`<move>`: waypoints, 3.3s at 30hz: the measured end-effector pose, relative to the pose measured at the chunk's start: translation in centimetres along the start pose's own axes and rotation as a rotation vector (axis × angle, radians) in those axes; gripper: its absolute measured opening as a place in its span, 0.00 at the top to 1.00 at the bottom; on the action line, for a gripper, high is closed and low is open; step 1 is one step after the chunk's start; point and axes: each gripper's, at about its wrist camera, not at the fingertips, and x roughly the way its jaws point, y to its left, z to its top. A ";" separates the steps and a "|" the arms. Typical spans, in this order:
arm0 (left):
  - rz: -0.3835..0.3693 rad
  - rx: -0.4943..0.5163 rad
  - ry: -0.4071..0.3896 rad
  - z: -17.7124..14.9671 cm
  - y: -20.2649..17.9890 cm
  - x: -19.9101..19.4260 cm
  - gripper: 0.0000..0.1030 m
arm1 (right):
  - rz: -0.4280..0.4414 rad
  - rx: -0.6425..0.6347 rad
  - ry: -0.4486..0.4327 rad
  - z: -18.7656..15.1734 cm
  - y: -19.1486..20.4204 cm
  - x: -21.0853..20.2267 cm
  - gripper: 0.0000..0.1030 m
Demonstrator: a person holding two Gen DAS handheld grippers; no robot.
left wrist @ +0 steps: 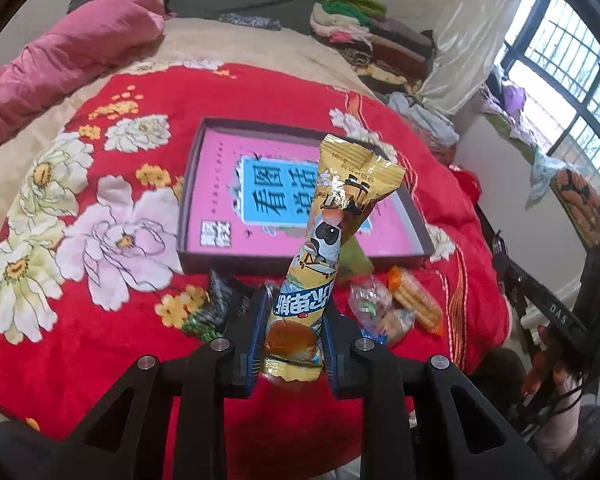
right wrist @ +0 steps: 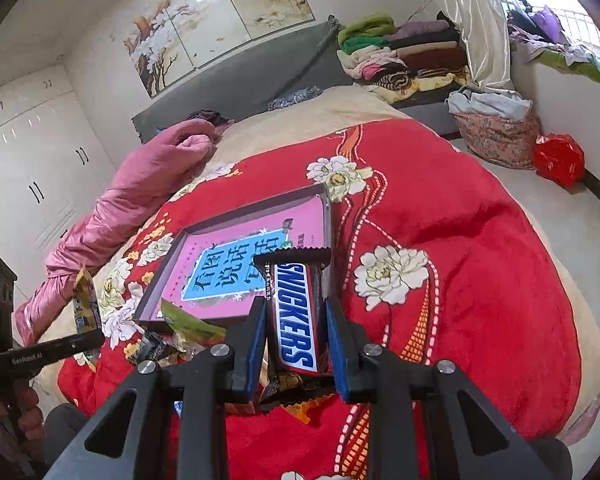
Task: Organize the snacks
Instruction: 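Lift the yellow snack stick with the left tool while the right tool lifts the Snickers bar toward the box, then release the yellow snack stick into the pink box while the right tool releases the Snickers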
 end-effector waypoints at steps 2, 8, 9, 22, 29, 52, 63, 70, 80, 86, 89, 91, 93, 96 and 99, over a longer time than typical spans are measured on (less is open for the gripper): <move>0.001 -0.012 -0.010 0.6 0.2 -0.2 0.75 | 0.006 -0.003 -0.002 0.4 0.4 0.1 0.72; 0.001 -0.019 -0.023 2.5 0.6 0.0 0.75 | 0.019 -0.033 -0.004 1.4 1.8 0.6 0.72; -0.002 -0.019 -0.025 2.8 0.6 0.1 0.75 | 0.020 -0.036 -0.006 1.6 2.0 0.6 0.72; -0.058 -0.079 -0.010 5.4 1.7 4.3 0.75 | -0.013 -0.039 0.017 3.7 3.0 4.7 0.72; -0.076 -0.116 0.021 6.5 4.0 6.7 0.75 | -0.047 -0.034 0.030 4.6 3.5 7.1 0.72; -0.017 -0.078 0.076 6.5 5.7 11.3 0.75 | -0.107 0.003 0.127 3.5 3.2 14.7 0.72; -0.003 -0.067 0.105 6.1 5.4 12.7 0.75 | -0.160 -0.033 0.143 2.5 3.0 15.7 0.72; 0.007 -0.085 0.114 6.0 6.1 13.0 0.75 | -0.185 -0.065 0.151 2.4 3.6 16.2 0.72; 0.003 -0.088 0.112 6.0 6.1 13.1 0.75 | -0.201 -0.052 0.149 2.3 3.4 16.2 0.71; 0.002 -0.090 0.109 6.0 6.2 13.1 0.75 | -0.205 -0.036 0.148 2.4 3.0 16.0 0.71; -0.001 -0.090 0.110 6.0 6.1 13.0 0.73 | -0.202 -0.031 0.143 2.4 2.9 15.8 0.71; -0.007 -0.089 0.107 6.0 6.0 12.9 0.69 | -0.197 -0.032 0.139 2.4 3.0 15.6 0.71; -0.005 -0.082 0.106 6.0 5.9 12.8 0.65 | -0.198 -0.033 0.137 2.5 3.0 15.4 0.71; -0.010 -0.076 0.104 6.0 5.8 12.6 0.61 | -0.195 -0.032 0.133 2.5 3.0 15.1 0.71; -0.012 -0.070 0.099 6.1 5.6 12.3 0.56 | -0.190 -0.029 0.130 2.5 3.0 14.8 0.71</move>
